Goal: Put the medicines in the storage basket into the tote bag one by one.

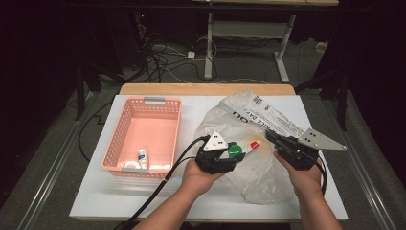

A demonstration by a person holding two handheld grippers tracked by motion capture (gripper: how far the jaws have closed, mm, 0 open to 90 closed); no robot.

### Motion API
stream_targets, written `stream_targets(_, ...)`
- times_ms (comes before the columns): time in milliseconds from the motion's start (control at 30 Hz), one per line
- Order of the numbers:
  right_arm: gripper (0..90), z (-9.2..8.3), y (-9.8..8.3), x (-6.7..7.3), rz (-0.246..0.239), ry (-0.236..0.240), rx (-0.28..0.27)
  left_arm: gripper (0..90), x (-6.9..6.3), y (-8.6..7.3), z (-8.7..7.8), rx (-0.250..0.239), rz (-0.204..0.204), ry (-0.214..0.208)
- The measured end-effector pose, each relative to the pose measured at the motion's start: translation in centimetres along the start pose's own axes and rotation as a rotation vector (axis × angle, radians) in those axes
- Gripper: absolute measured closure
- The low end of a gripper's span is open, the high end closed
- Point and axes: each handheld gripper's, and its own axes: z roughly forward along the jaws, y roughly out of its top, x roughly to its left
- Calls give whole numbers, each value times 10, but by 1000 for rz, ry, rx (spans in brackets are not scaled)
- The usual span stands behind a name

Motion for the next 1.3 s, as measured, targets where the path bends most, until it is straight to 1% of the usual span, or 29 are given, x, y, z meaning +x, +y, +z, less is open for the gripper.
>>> stream_targets(233, 900, 0, 0, -1, 6, 0, -4, 498, 1, 2, 24, -5, -1, -2)
stream_targets(433, 900, 0, 0, -2, 4, 2, -8, 498, -1, 3, 42, 5, -24, -12)
stream_targets(567, 900, 0, 1, -2, 5, 4, -11, 499, -2, 4, 55, 24, -22, -4)
stream_targets(633, 900, 0, 1, -2, 0, 6, -9, 498, -2, 2, 61, 33, -27, -3)
stream_targets(800, 900, 0, 1, -2, 6, 7, -14, 498, 4, -3, 77, 50, -26, 20)
stream_targets(833, 900, 0, 1, -2, 6, 6, -14, 499, 5, -4, 79, 54, -25, 24)
stream_targets(933, 900, 0, 1, -2, 10, 4, -17, 498, 6, -6, 87, 63, -40, 23)
stream_targets(967, 900, 0, 1, -2, 10, 4, -17, 498, 5, -6, 90, 66, -42, 16)
stream_targets(1100, 900, -1, 1, -2, 11, 5, -17, 498, 3, -7, 99, 66, -35, 17)
stream_targets(1167, 900, -1, 1, -3, 2, 6, -14, 498, 3, -8, 102, 72, -35, 19)
stream_targets(1300, 900, -2, 1, -3, 10, 5, -17, 497, 4, -11, 109, 85, -55, 27)
